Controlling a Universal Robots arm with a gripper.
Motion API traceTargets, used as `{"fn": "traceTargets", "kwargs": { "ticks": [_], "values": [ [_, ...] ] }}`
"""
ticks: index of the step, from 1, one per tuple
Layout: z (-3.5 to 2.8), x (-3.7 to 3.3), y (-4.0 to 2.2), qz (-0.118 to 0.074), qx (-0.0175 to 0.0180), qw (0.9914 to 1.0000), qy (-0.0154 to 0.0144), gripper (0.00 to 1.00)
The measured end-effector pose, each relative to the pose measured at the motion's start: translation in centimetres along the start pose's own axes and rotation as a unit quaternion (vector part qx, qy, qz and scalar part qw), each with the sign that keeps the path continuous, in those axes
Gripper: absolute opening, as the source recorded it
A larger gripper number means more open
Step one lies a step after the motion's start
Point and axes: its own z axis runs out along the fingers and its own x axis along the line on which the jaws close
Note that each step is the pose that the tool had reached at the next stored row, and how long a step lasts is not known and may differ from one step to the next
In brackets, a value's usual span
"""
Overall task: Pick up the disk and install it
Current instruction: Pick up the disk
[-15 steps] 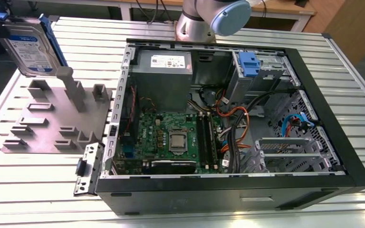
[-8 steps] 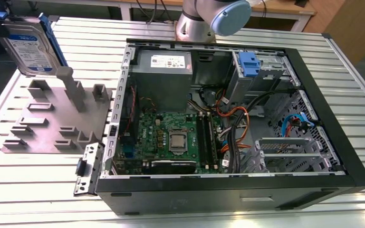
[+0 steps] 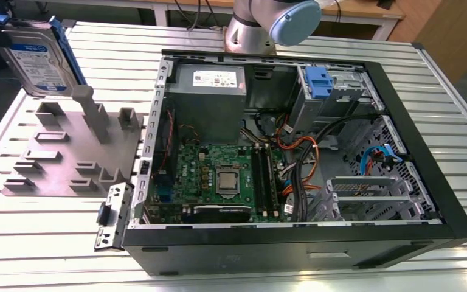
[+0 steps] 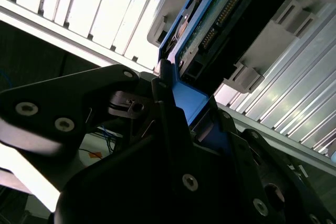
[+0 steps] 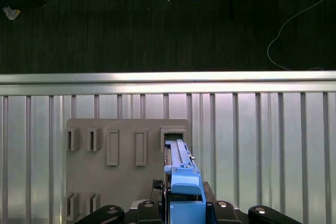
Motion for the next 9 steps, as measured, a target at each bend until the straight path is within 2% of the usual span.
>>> {"fn": "traceTargets", "kwargs": {
  "ticks": [9],
  "values": [
    [-0.06,0.0,0.0,0.0,-0.0001,1.0,0.0,0.36]
  ]
}}
